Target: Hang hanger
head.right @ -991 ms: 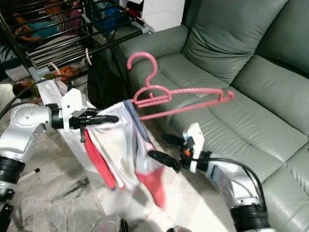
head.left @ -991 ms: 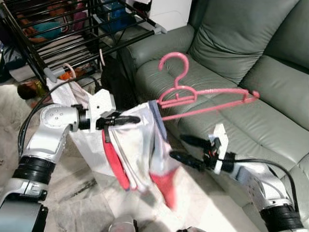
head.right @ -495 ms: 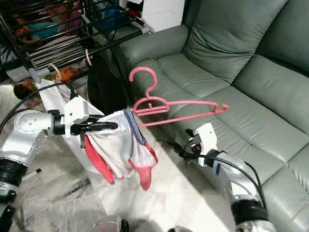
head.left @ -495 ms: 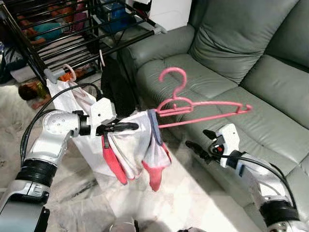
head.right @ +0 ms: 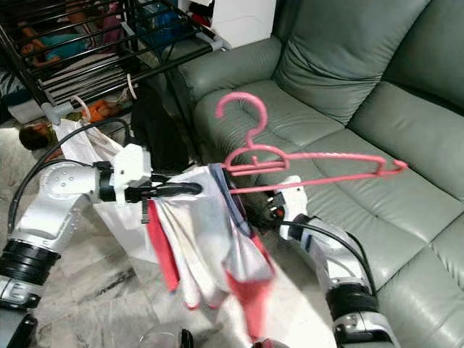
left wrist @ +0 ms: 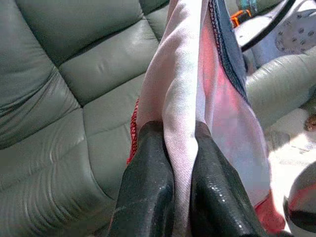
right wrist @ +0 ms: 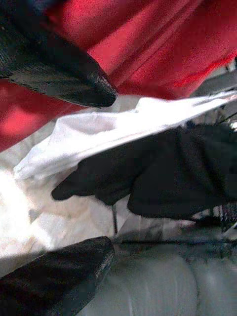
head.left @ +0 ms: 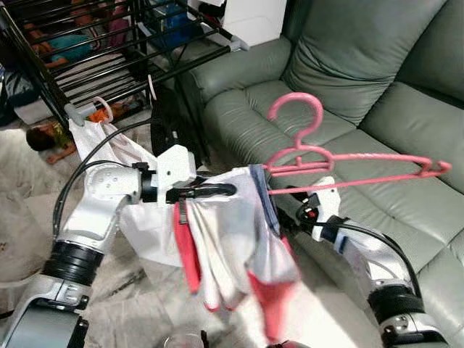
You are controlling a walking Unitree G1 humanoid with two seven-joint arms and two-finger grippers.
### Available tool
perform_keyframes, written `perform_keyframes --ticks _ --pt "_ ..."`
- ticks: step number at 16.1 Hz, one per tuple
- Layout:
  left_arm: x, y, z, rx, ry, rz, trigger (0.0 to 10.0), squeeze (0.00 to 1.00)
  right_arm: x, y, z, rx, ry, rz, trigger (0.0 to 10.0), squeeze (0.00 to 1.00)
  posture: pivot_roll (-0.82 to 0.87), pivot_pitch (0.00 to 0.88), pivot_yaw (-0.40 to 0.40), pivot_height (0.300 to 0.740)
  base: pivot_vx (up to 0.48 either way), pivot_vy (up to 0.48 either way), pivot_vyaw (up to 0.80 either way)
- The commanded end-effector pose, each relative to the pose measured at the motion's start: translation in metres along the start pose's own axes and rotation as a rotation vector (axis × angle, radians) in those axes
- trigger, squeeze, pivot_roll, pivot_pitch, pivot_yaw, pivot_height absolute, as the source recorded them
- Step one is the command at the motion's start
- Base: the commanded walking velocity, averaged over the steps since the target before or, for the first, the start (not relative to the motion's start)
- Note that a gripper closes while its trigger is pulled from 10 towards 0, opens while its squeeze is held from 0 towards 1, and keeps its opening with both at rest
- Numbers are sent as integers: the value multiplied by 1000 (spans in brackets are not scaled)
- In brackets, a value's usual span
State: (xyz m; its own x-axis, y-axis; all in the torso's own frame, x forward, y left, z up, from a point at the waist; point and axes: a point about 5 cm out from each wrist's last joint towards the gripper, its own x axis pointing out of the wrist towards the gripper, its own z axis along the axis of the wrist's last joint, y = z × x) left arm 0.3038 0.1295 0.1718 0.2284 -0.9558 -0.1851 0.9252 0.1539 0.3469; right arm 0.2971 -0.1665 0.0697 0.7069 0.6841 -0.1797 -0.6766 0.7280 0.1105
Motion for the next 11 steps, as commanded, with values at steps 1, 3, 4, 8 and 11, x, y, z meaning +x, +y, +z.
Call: perform_keyframes --ticks 1,3,4,8,11 --pt "-3 3 1 16 6 27 0 0 5 3 7 -7 -23 43 10000 0 0 0 69 740 0 0 0" --pt "-6 7 -4 8 25 73 0 0 -2 1 7 -18 -19 42 10000 0 -3 0 71 740 0 0 0" --pt "-8 7 -7 14 41 77 0 0 -8 -2 7 -27 -12 42 10000 0 -3 0 71 740 0 0 0" --pt "-17 11 -17 3 81 114 0 0 -29 -2 11 -24 12 139 10000 0 -8 1 75 740 0 0 0" --pt "-15 12 -14 10 73 109 0 0 -31 -2 11 -14 24 168 10000 0 -11 0 76 740 0 0 0"
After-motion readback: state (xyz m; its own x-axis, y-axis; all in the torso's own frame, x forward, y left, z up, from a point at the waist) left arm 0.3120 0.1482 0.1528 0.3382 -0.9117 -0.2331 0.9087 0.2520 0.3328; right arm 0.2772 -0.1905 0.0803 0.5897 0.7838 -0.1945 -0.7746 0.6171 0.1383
